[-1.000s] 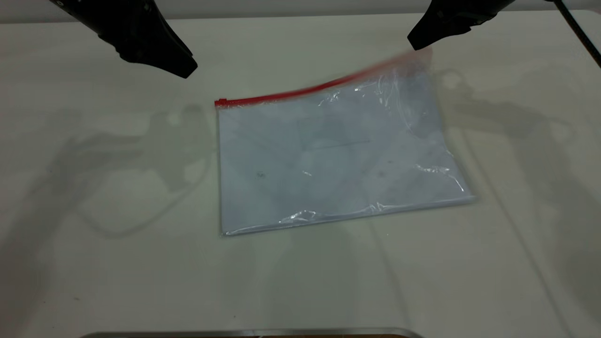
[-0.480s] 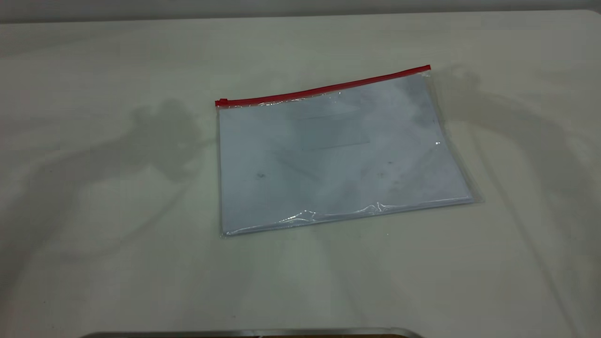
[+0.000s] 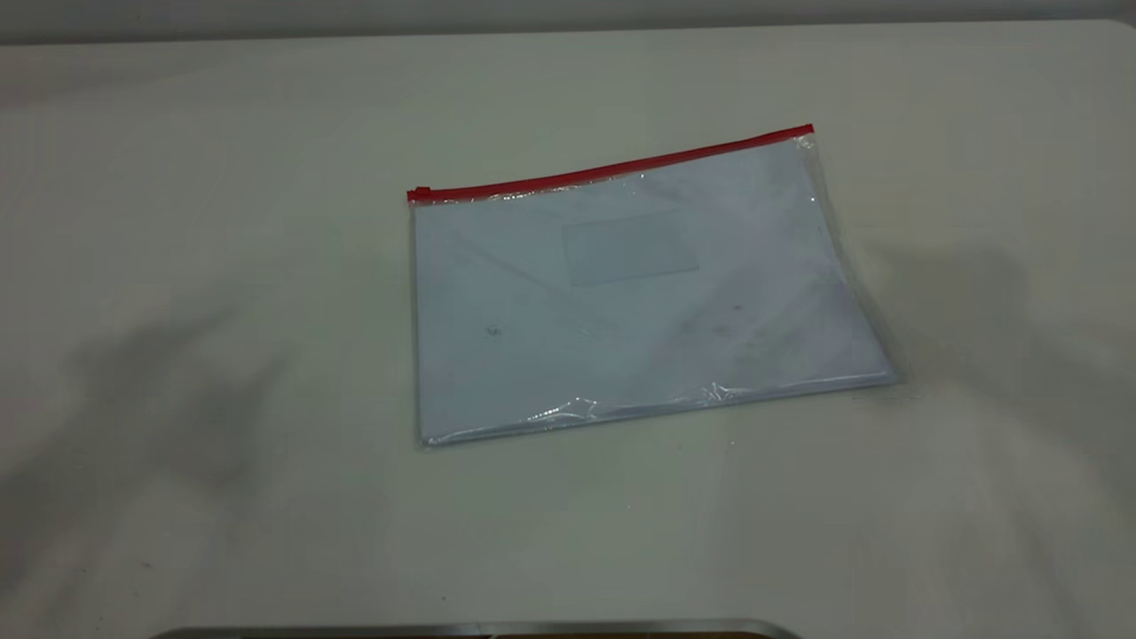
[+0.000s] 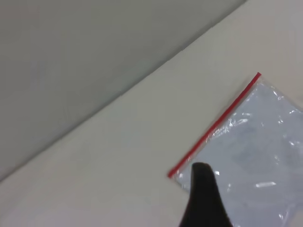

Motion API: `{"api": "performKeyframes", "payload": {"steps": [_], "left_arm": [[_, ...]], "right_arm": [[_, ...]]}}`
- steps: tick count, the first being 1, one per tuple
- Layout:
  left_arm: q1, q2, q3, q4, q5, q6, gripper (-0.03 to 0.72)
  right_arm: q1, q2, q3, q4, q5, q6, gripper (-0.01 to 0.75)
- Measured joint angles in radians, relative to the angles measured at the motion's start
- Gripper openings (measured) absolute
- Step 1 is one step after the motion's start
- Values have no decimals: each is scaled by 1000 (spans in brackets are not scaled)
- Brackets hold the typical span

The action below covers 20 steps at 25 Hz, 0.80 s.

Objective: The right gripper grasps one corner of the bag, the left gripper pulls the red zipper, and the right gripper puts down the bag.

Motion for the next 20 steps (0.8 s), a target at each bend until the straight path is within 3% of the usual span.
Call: {"api": "performKeyframes", "payload": {"steps": [9, 17, 20], "left_arm": [[0, -255, 1, 97, 66, -84, 590], [0, -448, 1, 102, 395, -103, 590], [0, -510, 7, 85, 395, -148, 590]], "right_arm": [[0, -255, 4, -3, 236, 105, 552], [0, -539, 226, 27, 238, 129, 552], [0, -674, 350, 27, 238, 130, 552]]}}
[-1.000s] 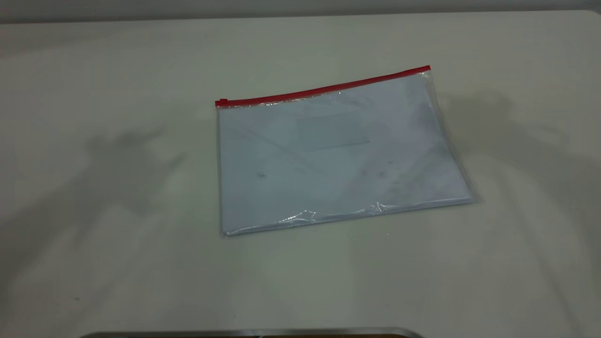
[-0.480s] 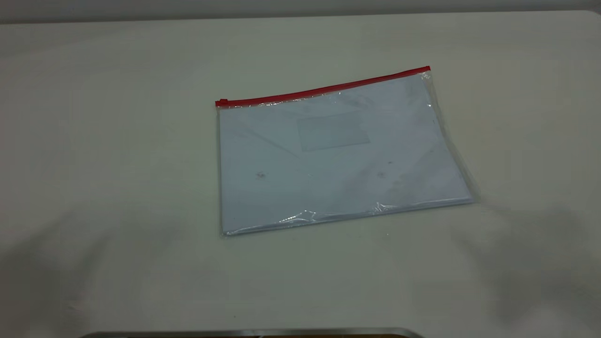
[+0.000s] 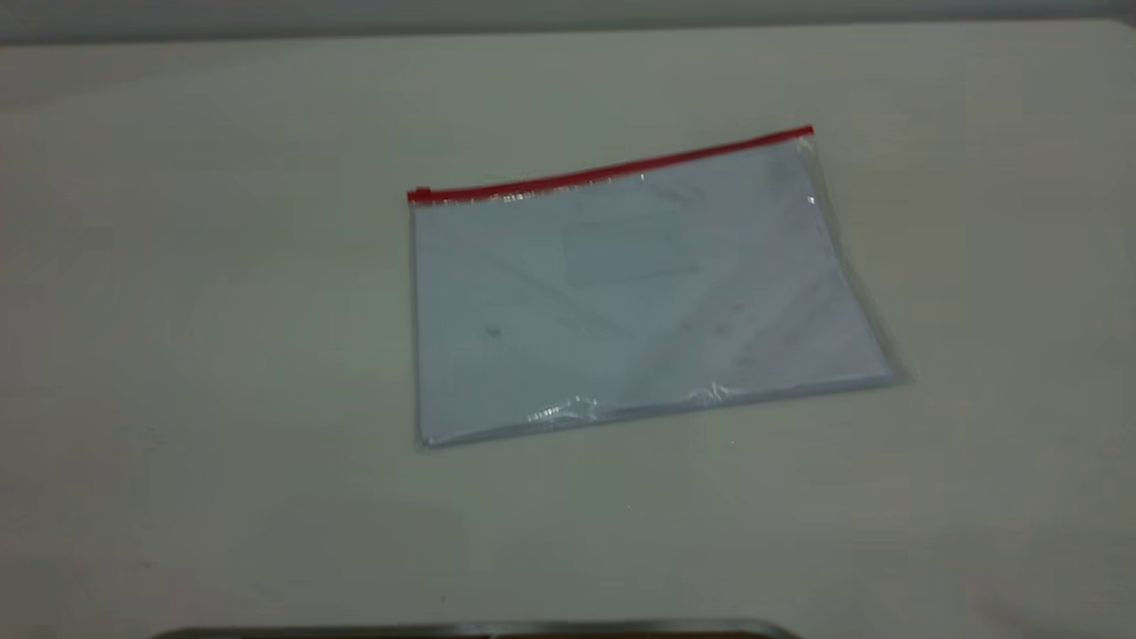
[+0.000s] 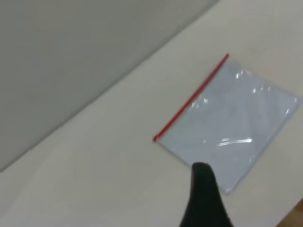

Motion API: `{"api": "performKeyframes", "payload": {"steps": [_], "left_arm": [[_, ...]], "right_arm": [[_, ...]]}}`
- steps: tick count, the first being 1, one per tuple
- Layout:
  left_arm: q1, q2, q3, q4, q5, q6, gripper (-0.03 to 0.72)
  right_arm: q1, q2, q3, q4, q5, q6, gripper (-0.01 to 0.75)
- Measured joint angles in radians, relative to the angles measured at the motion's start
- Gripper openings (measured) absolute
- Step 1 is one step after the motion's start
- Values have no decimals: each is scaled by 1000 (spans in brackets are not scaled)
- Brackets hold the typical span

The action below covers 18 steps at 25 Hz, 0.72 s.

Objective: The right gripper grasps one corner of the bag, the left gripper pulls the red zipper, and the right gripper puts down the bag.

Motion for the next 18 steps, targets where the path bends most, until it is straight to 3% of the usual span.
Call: {"api": "performKeyframes", "payload": {"steps": [7, 13, 18], "left_arm": [[0, -139, 64, 38, 0, -239, 590], [0, -259, 250, 250, 0, -412, 590], [0, -280, 416, 309, 0, -435, 590]], "right_arm": [[0, -273, 239, -71, 0, 81, 552], [0, -519, 420, -190, 0, 112, 552], [0, -662, 543, -293, -51, 157, 552]]}}
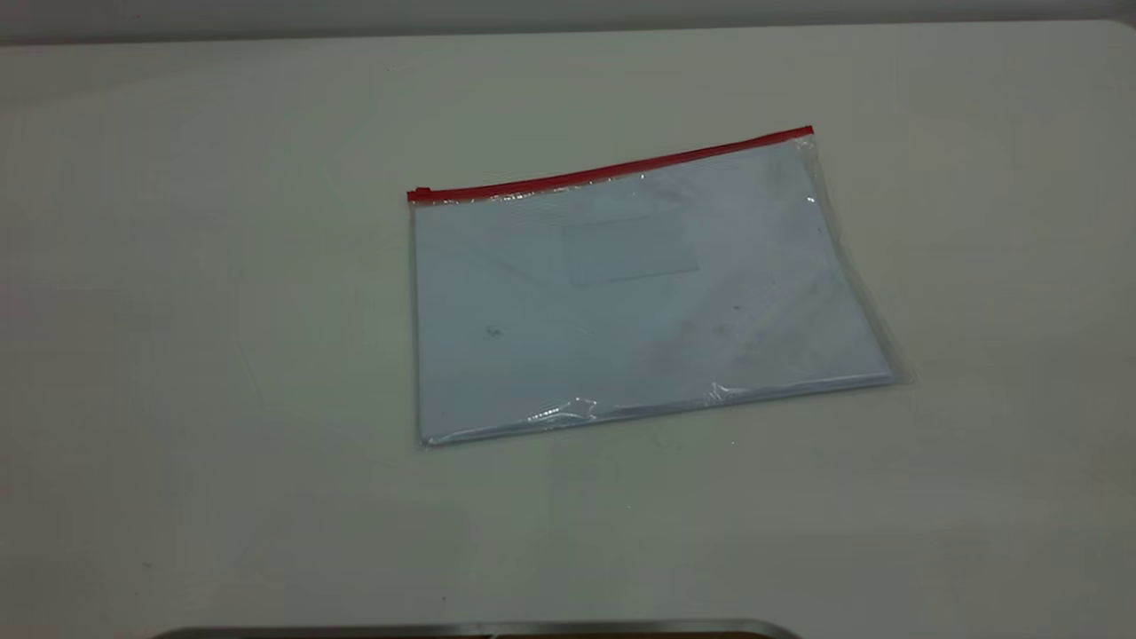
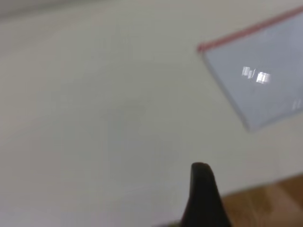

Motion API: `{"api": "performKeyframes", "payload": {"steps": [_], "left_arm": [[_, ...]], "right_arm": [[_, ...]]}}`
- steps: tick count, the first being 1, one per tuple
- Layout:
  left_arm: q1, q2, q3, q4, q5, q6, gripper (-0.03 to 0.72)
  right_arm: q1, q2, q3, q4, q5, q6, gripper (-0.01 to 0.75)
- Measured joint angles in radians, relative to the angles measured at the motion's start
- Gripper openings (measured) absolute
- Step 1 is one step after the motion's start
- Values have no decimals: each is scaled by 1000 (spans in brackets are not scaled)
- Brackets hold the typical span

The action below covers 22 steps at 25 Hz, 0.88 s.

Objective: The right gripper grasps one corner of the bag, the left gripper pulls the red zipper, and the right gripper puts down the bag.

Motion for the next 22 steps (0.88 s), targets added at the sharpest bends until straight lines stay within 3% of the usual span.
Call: {"api": "performKeyframes", "payload": {"steps": [10, 22], "left_arm": [[0, 0, 253, 4, -2, 52, 590], [0, 0, 348, -13, -48, 55, 590]], "right_arm": [[0, -44, 113, -106, -20, 52, 552], [0, -44, 131, -170, -40, 153, 552]]}}
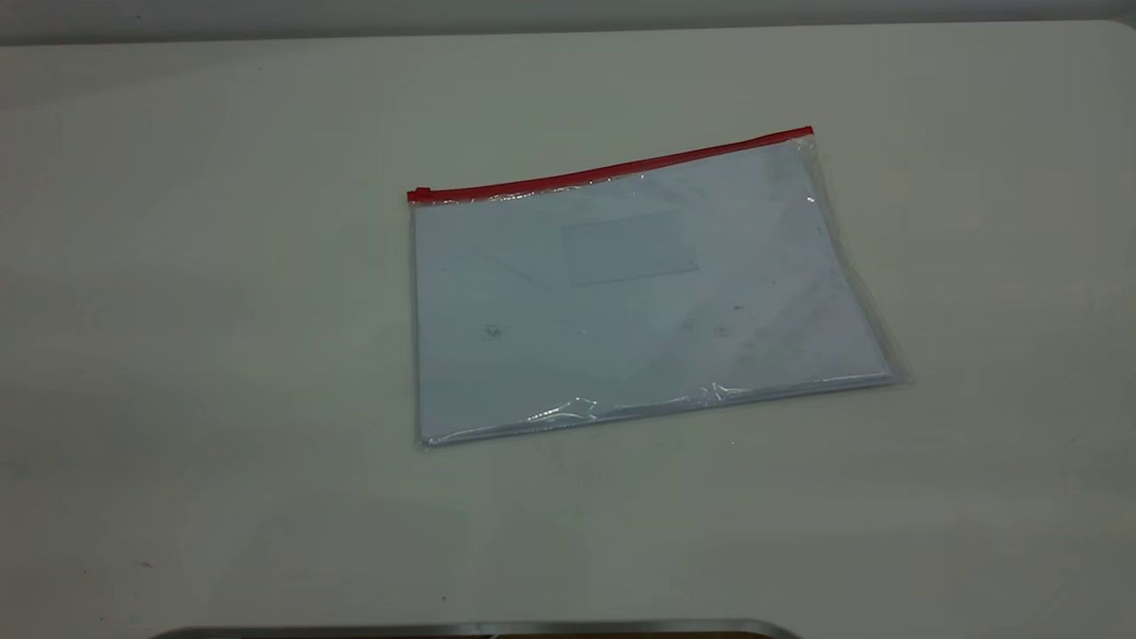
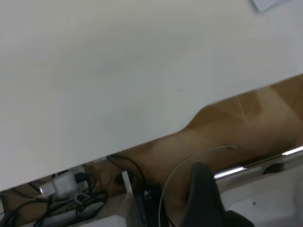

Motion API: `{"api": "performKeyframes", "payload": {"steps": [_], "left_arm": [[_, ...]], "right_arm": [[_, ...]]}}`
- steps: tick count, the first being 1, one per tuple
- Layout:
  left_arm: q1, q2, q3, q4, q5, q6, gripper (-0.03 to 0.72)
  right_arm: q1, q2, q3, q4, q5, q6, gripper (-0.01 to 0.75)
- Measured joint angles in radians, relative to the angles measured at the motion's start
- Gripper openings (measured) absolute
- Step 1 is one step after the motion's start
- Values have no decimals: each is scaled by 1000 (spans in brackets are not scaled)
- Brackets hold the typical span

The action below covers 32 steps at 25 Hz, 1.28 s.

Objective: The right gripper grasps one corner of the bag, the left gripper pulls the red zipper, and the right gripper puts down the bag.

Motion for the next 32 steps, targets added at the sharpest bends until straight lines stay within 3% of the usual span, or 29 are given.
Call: {"api": "performKeyframes", "payload": {"steps": [22, 32], "left_arm": [[1, -10, 0, 34, -3, -92, 590], [143, -267, 0, 40, -2, -104, 590]], "right_arm": [[0, 0, 0, -16, -2, 2, 552], [0, 0, 0, -16, -2, 2, 552]]}}
